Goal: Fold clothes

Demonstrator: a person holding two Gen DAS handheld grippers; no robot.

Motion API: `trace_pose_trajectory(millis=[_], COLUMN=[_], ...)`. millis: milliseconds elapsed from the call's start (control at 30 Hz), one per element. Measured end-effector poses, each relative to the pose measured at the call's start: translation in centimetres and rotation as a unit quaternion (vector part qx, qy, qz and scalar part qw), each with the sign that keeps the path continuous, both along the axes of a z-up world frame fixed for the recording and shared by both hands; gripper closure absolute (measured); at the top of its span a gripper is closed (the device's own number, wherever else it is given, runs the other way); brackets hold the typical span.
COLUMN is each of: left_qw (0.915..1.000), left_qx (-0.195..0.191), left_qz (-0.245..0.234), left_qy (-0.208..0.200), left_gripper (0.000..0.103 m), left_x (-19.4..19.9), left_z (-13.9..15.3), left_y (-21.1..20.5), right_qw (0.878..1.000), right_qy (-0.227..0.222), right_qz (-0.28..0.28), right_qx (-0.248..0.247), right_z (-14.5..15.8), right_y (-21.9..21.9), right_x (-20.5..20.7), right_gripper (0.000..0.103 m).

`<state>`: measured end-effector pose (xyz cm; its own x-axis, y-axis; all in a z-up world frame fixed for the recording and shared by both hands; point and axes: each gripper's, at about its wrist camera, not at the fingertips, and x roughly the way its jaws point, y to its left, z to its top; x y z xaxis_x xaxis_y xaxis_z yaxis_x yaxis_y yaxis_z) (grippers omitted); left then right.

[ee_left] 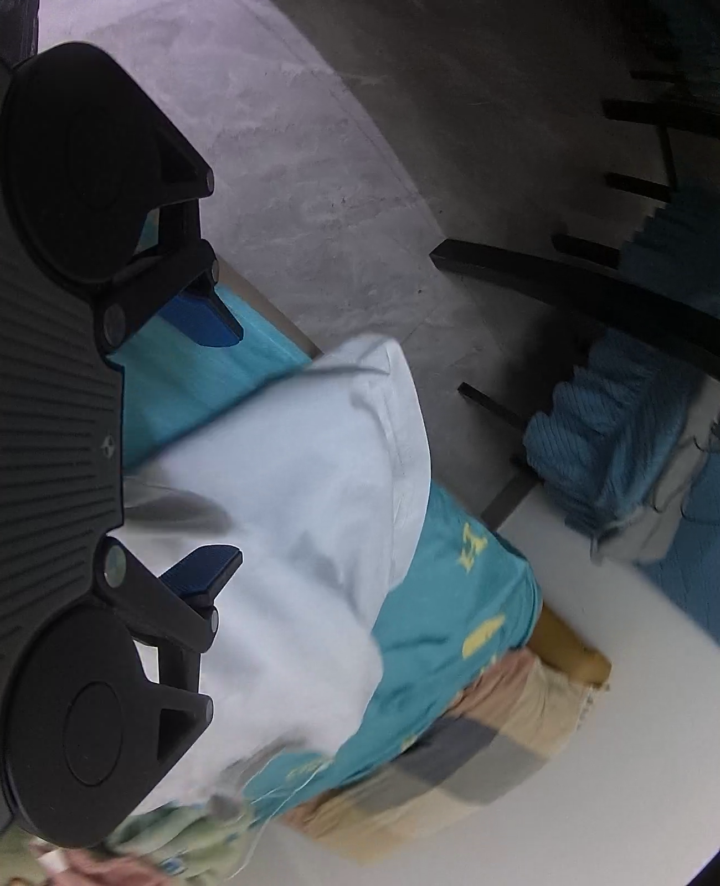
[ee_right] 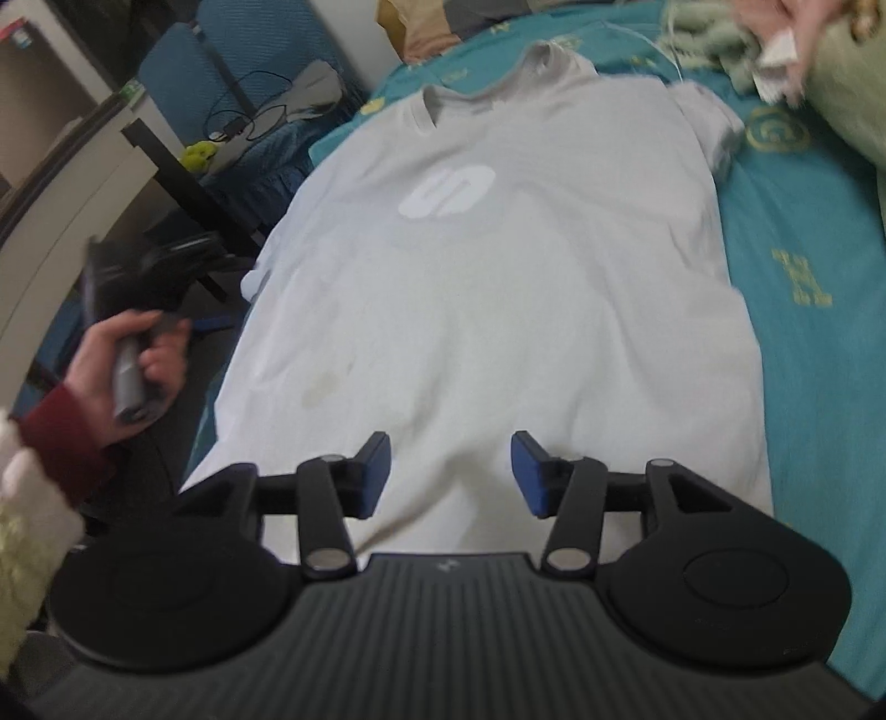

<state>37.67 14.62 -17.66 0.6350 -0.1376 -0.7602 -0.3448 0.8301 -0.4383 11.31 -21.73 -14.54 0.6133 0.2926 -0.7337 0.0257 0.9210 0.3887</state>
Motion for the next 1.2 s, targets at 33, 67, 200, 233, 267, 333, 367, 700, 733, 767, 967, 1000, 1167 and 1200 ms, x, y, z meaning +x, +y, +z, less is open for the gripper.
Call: trace_pose_trajectory(millis=[33,67,200,233,267,333,367,700,733,767,967,1000,1167,1200], left_qw=[0.9996,0.9993,0.9950,0.9943,0.9935,0.9916,0.9904,0.9776,0.9797,0.9832,0.9907,0.9880,0.9696,0.9666], left_qx=[0.020,0.025,0.090,0.094,0.096,0.101,0.101,0.186,0.181,0.167,0.119,0.131,0.176,0.175], left_qz=[0.008,0.011,0.007,0.002,-0.003,-0.014,-0.010,0.012,0.007,0.005,-0.050,-0.066,-0.153,-0.169], left_qy=[-0.016,-0.026,-0.042,-0.051,-0.061,-0.079,-0.094,-0.098,-0.087,-0.074,-0.043,-0.047,-0.075,-0.080], left_gripper=[0.026,0.028,0.069,0.093,0.099,0.099,0.100,0.096,0.091,0.079,0.058,0.055,0.048,0.047], left_x=[0.9,1.6,3.2,3.4,3.5,3.8,3.8,9.5,9.6,9.3,2.7,0.7,-10.4,-12.9], left_z=[-0.4,-0.8,-1.1,-0.7,-0.2,0.8,1.7,5.4,4.9,4.2,4.7,5.5,9.8,10.4], left_y=[-0.6,-0.9,-2.4,-2.4,-2.3,-2.2,-1.9,-3.2,-3.3,-3.2,-2.9,-3.3,-5.7,-6.5], right_qw=[1.000,1.000,1.000,1.000,1.000,1.000,1.000,0.998,0.998,0.998,0.996,0.996,0.993,0.992], right_qy=[-0.007,-0.011,-0.001,0.003,0.007,0.010,0.013,0.032,0.035,0.038,0.040,0.039,0.015,0.009], right_qz=[0.003,0.005,0.005,0.005,0.005,0.005,0.003,-0.042,-0.045,-0.048,-0.074,-0.082,-0.121,-0.127], right_qx=[-0.011,-0.020,-0.008,-0.001,0.003,0.001,-0.002,-0.015,-0.016,-0.014,-0.007,-0.002,0.003,0.000], right_z=[0.0,-0.1,-1.0,-1.2,-1.3,-1.5,-1.5,-2.5,-2.7,-2.8,-2.5,-2.4,-0.8,-0.3], right_y=[0.1,0.1,-0.1,-0.1,-0.1,0.1,0.1,-1.2,-1.3,-1.4,-3.2,-3.7,-6.0,-6.4], right_x=[0.2,0.5,1.1,1.1,1.0,0.8,0.7,1.4,1.5,1.7,1.9,1.9,1.0,0.8], right_gripper=[0.052,0.052,0.052,0.052,0.052,0.052,0.052,0.052,0.052,0.052,0.052,0.052,0.052,0.052])
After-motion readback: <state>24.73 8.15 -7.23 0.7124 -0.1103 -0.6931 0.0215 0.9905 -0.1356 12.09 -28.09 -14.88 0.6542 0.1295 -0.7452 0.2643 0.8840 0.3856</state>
